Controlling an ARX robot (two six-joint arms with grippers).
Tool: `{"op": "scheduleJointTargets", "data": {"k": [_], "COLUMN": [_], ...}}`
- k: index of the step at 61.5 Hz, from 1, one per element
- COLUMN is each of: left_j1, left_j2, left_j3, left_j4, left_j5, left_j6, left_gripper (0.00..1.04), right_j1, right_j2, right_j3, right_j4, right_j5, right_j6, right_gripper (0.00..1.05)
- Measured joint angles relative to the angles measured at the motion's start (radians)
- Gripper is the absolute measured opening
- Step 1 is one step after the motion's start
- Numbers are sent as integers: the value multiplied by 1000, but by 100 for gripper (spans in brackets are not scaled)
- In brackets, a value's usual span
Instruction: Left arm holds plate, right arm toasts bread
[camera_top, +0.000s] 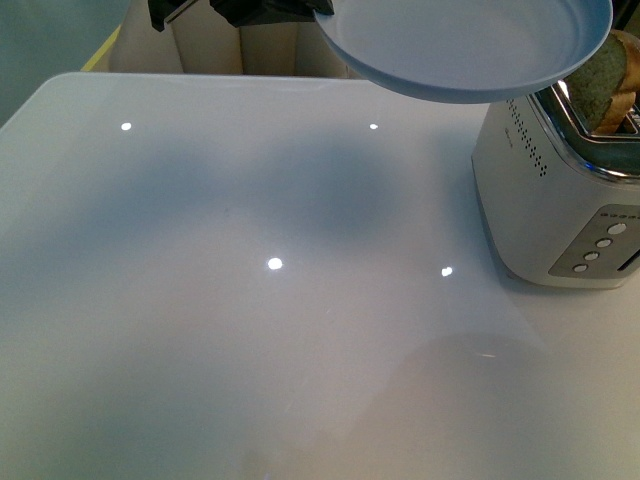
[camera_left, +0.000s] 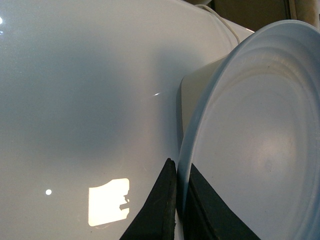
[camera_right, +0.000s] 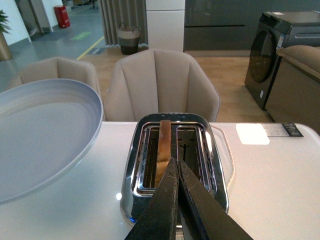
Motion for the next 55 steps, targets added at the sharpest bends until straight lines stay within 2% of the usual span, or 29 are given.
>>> {"op": "scheduleJointTargets", "data": {"k": [19,46,55], "left_j1": [-1,-5,-5], "left_j2": [-2,-2,-2], "left_j3": [-6,-6,-6], "left_j4": [0,0,0], "left_j5": [-3,-3,-6], "left_j6": [0,3,3], "left_gripper": [3,3,3], "right_j1": [0,1,1], "right_j2": [-154,-381,-415], "right_j3": [-108,-190,-214], "right_j4": [-44,-191,-181], "right_j5": [2,2,2], "right_j6": [0,0,0], "right_gripper": [2,2,2]}}
